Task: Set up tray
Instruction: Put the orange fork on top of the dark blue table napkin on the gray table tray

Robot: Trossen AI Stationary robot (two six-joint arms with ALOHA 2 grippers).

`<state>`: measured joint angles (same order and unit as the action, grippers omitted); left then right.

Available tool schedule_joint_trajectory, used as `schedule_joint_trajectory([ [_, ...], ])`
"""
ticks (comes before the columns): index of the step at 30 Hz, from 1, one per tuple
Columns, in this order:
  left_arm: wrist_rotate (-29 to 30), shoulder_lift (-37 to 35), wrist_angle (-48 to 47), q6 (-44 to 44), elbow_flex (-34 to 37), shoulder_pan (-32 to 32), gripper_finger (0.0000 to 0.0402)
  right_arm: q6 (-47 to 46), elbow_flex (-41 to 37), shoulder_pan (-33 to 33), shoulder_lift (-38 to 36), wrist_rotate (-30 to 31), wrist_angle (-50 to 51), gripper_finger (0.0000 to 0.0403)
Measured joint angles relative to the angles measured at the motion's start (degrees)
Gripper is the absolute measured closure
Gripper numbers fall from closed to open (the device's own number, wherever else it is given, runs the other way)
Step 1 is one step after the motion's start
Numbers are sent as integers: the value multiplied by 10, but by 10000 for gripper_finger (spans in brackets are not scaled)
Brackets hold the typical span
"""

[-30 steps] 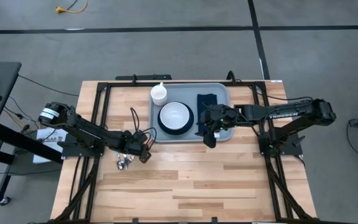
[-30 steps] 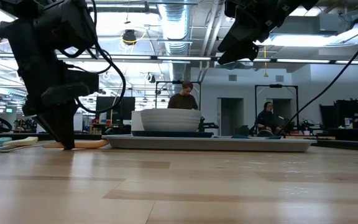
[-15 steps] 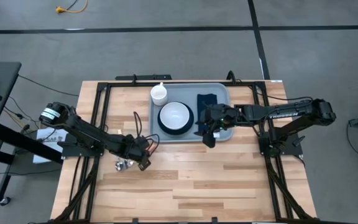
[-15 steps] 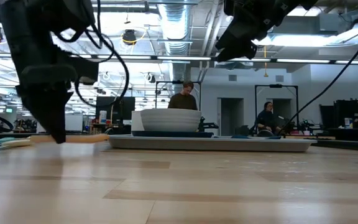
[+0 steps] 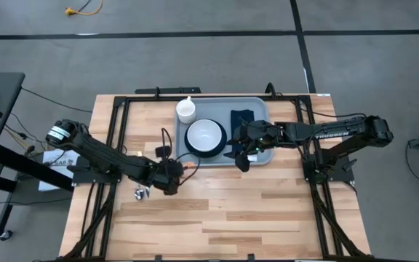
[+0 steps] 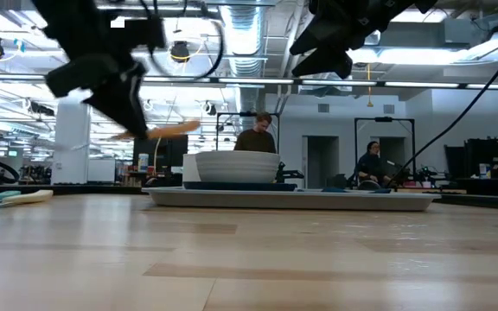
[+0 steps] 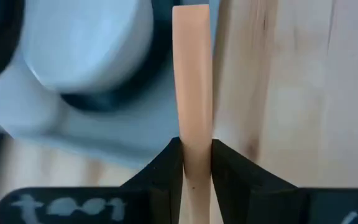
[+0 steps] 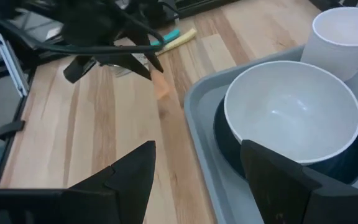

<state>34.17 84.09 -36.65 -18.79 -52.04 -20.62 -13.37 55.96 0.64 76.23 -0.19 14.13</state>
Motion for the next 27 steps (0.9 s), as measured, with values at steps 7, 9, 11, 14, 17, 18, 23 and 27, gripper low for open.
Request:
schedule_joint_trajectory([
  [7, 54, 0, 3, 189, -61, 0, 342, -16, 0, -2, 0, 0, 1, 172],
  [9, 72, 0, 13, 200, -72, 1, 342, -4, 0, -7, 0, 1, 1, 172],
  [11, 82, 0, 27, 199, -81, 4, 342, 33, 0, -17, 0, 4, 2, 172],
  [14, 83, -1, 53, 203, -83, 6, 342, 91, 0, -42, 0, 41, 2, 172],
  [17, 88, -1, 73, 225, -83, 6, 342, 108, 0, -67, 0, 100, -9, 172],
  [18, 88, -1, 79, 232, -83, 6, 342, 103, 0, -73, 0, 111, -16, 172],
  [23, 87, -1, 107, 265, -83, 6, 342, 7, 0, -81, 0, 122, -52, 172],
  [27, 97, -1, 122, 282, -83, 6, 342, -75, 0, -78, 0, 121, -70, 172],
])
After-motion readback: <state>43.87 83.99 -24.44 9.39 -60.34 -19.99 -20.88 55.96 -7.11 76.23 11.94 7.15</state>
